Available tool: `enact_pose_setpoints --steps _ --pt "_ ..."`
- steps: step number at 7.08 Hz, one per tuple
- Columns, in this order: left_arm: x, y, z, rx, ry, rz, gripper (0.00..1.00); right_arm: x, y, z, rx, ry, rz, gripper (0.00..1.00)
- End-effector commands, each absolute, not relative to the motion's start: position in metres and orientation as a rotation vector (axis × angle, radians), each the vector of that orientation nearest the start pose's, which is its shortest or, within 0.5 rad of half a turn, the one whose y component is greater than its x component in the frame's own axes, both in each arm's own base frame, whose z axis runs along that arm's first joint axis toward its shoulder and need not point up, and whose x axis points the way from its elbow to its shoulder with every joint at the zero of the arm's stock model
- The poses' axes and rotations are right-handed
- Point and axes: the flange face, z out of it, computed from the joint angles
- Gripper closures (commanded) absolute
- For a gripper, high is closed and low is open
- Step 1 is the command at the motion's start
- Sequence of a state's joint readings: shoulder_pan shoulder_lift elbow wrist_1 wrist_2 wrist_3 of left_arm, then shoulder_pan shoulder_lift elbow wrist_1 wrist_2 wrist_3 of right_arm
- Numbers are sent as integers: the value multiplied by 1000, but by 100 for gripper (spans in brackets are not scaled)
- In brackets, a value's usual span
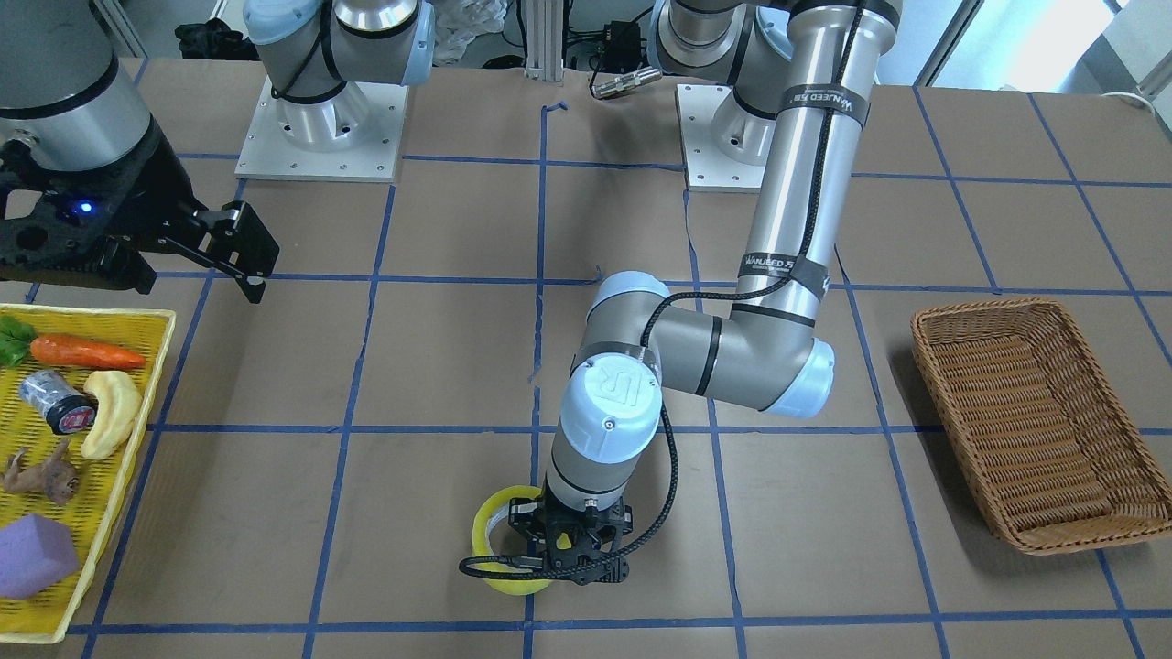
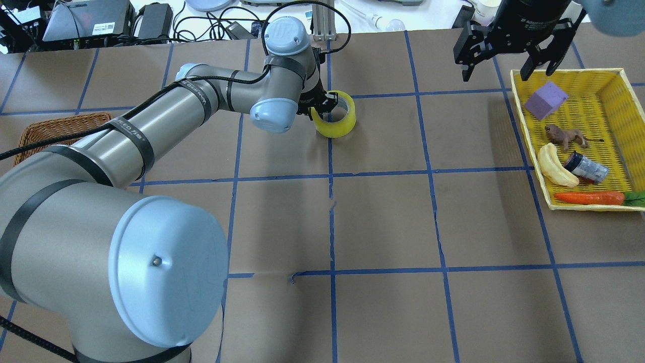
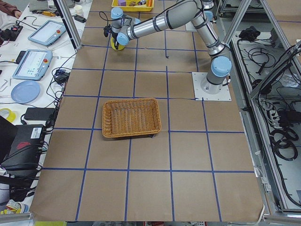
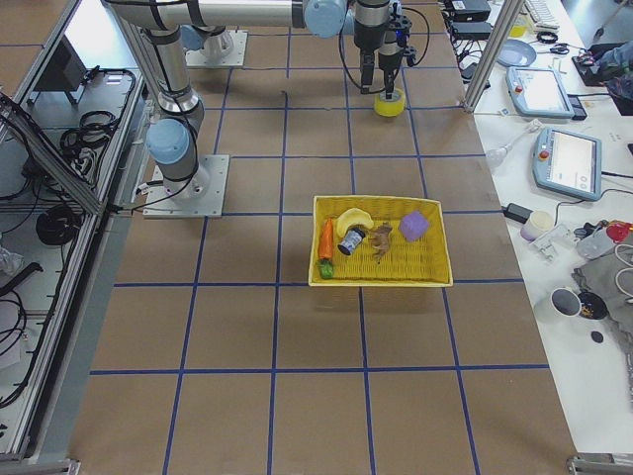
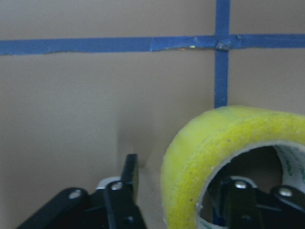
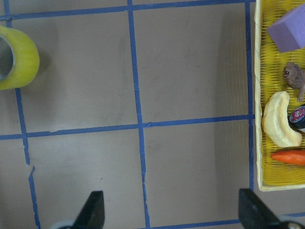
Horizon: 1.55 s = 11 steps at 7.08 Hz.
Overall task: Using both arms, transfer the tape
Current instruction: 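Carry the tape roll with the left gripper into the wicker basket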
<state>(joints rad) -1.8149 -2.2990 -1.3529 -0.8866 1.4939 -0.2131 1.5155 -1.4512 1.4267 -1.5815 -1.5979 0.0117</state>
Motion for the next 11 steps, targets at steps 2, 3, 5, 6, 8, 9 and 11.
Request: enact_pose_setpoints --steps 2,3,5,6,8,9,11 --pt "-180 -698 279 26 3234 -162 100 100 -553 497 108 3166 -50 0" --pt "-122 -695 303 97 3218 -105 100 100 -553 495 107 3166 -45 0" --pt "80 -679 317 305 3160 -24 100 103 -553 497 102 3157 -53 0" --pt "172 -656 315 393 3153 -15 100 102 -552 497 98 3165 -50 0" --pt "299 -603 306 434 3144 20 100 103 -553 497 109 3158 -53 0" --pt "346 -567 278 440 3175 48 100 102 -552 496 100 3165 -50 0" --pt "348 -549 239 406 3184 40 100 106 -551 493 97 3159 -41 0"
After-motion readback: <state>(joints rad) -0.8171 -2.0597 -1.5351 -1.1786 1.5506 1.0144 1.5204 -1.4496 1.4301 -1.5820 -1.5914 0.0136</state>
